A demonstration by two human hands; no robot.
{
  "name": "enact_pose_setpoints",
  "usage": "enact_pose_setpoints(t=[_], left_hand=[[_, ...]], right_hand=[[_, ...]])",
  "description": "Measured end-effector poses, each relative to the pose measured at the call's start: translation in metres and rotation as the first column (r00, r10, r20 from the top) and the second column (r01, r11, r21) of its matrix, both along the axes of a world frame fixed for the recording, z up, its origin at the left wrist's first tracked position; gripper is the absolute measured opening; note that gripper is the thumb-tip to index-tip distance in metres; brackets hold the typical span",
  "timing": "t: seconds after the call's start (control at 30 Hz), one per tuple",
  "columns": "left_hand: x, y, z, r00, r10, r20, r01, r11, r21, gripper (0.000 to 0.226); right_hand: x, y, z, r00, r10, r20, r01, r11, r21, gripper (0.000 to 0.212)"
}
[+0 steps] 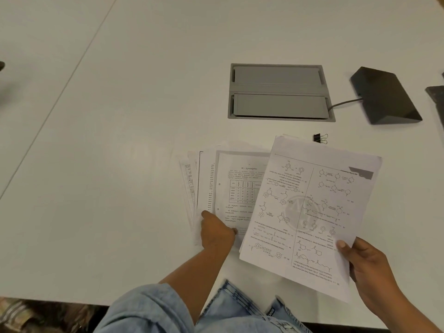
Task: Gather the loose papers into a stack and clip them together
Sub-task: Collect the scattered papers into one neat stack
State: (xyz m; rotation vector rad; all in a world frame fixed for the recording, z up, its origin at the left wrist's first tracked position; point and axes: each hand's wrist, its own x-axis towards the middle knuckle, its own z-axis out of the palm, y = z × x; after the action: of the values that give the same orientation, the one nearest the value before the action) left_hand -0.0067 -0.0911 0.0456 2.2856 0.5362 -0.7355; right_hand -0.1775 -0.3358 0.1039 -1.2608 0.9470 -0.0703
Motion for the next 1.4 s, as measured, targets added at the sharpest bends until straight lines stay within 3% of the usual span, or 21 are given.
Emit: enact_pose_setpoints(t=[0.07, 0.17, 0.3, 0.47, 0.53, 0.63, 0.7, 0.83, 1.07, 1.2, 1.4], left_hand=[[0.005, 0.000, 0.001, 0.997, -0.070, -0.009, 0.071, 0.996, 0.054, 0.076], [0.004, -0.008, 0.001, 0.985, -0.173, -0.021, 0.171, 0.941, 0.291, 0.087], [-0.004, -0.015, -0.004, 0.987, -0.158, 0.012, 0.145, 0.935, 0.324, 0.093], [0.004, -0.013, -0.005, 1.000, 0.001, 0.010, -0.002, 0.996, 0.088, 0.097], [0.007, -0.010, -0.003, 1.000, 0.000, -0.024, 0.002, 0.998, 0.070, 0.094], [0.010, -0.002, -0.004, 0.998, -0.064, -0.026, 0.067, 0.991, 0.116, 0.067], [0.013, 0.005, -0.004, 0.999, -0.045, 0.029, 0.043, 0.998, 0.051, 0.047], [0.021, 0.024, 0.002, 0.989, 0.042, 0.143, -0.028, 0.995, -0.093, 0.042], [0.033, 0.078, 0.043, 0.906, 0.248, 0.343, -0.110, 0.921, -0.375, 0.015], [0.033, 0.104, 0.081, 0.870, 0.387, 0.307, -0.166, 0.814, -0.556, 0.017], [0.011, 0.094, 0.121, 0.949, 0.244, 0.199, -0.057, 0.755, -0.653, 0.021]], right_hand=[[-0.001, 0.000, 0.000, 1.000, -0.003, -0.002, 0.003, 1.000, 0.001, 0.024], [-0.002, -0.001, 0.001, 1.000, -0.005, -0.003, 0.005, 1.000, -0.001, 0.024], [-0.004, -0.002, 0.000, 1.000, -0.011, -0.006, 0.011, 1.000, -0.006, 0.024], [-0.005, -0.002, 0.000, 1.000, -0.016, -0.004, 0.016, 1.000, -0.013, 0.024], [-0.007, -0.003, 0.000, 1.000, -0.015, -0.001, 0.015, 1.000, -0.018, 0.024], [-0.008, -0.005, 0.000, 1.000, -0.015, -0.003, 0.015, 1.000, -0.026, 0.024], [-0.010, -0.007, 0.000, 1.000, -0.018, -0.008, 0.017, 0.999, -0.036, 0.023], [-0.011, -0.014, 0.002, 1.000, -0.020, -0.014, 0.019, 0.998, -0.056, 0.023], [-0.014, -0.023, 0.002, 0.999, -0.043, -0.028, 0.041, 0.996, -0.076, 0.023], [-0.011, -0.022, -0.001, 0.998, -0.037, -0.049, 0.033, 0.997, -0.070, 0.023], [0.009, -0.005, -0.004, 0.998, 0.028, -0.050, -0.031, 0.998, -0.059, 0.023]])
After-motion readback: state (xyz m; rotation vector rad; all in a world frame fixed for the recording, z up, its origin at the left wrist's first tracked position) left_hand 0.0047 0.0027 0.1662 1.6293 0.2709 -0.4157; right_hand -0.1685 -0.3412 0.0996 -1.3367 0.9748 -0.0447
